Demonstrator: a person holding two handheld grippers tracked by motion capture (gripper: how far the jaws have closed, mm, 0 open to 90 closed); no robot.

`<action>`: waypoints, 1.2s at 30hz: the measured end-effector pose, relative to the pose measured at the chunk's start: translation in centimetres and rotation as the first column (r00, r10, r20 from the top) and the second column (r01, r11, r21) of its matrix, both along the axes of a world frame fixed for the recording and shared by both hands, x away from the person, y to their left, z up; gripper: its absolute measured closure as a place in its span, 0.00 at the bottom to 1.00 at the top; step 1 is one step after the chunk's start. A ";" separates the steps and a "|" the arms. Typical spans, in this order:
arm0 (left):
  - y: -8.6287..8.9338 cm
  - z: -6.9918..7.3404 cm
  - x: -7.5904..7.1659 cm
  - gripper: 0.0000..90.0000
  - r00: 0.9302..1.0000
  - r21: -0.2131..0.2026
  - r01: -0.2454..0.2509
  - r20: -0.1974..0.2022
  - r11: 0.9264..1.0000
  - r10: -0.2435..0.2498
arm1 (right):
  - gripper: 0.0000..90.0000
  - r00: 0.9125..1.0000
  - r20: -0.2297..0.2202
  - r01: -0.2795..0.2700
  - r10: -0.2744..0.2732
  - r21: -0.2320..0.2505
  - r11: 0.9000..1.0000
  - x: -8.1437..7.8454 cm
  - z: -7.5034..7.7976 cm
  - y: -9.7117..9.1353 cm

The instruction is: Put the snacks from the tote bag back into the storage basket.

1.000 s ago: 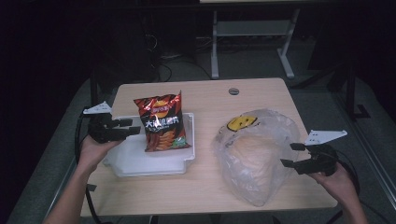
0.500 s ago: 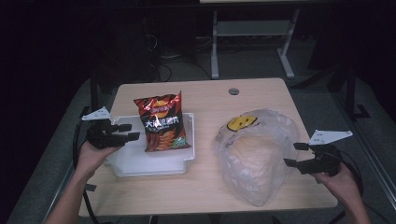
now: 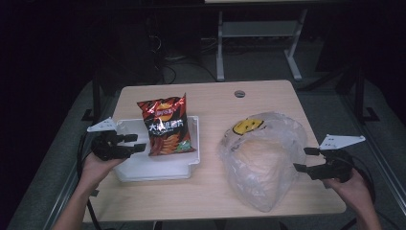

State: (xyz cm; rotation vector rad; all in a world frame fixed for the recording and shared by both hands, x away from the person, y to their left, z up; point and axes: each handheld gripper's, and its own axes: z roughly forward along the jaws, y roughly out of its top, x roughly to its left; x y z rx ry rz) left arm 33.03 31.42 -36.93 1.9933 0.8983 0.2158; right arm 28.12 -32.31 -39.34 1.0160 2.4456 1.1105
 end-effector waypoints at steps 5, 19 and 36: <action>-0.1 -0.4 -0.3 0.43 1.000 -0.002 0.003 -0.005 1.000 -0.003 | 0.28 1.000 0.003 -0.001 0.001 0.002 1.000 0.0 -0.1 -0.1; -0.2 -1.2 -1.6 0.41 1.000 -0.003 0.002 -0.002 1.000 -0.002 | 0.28 1.000 -0.002 0.005 -0.005 0.006 1.000 -0.1 -0.1 -0.3; -0.6 -2.3 -3.0 0.38 1.000 0.006 0.013 -0.003 1.000 -0.013 | 0.28 1.000 -0.008 0.004 -0.004 0.012 1.000 0.0 -0.4 -0.5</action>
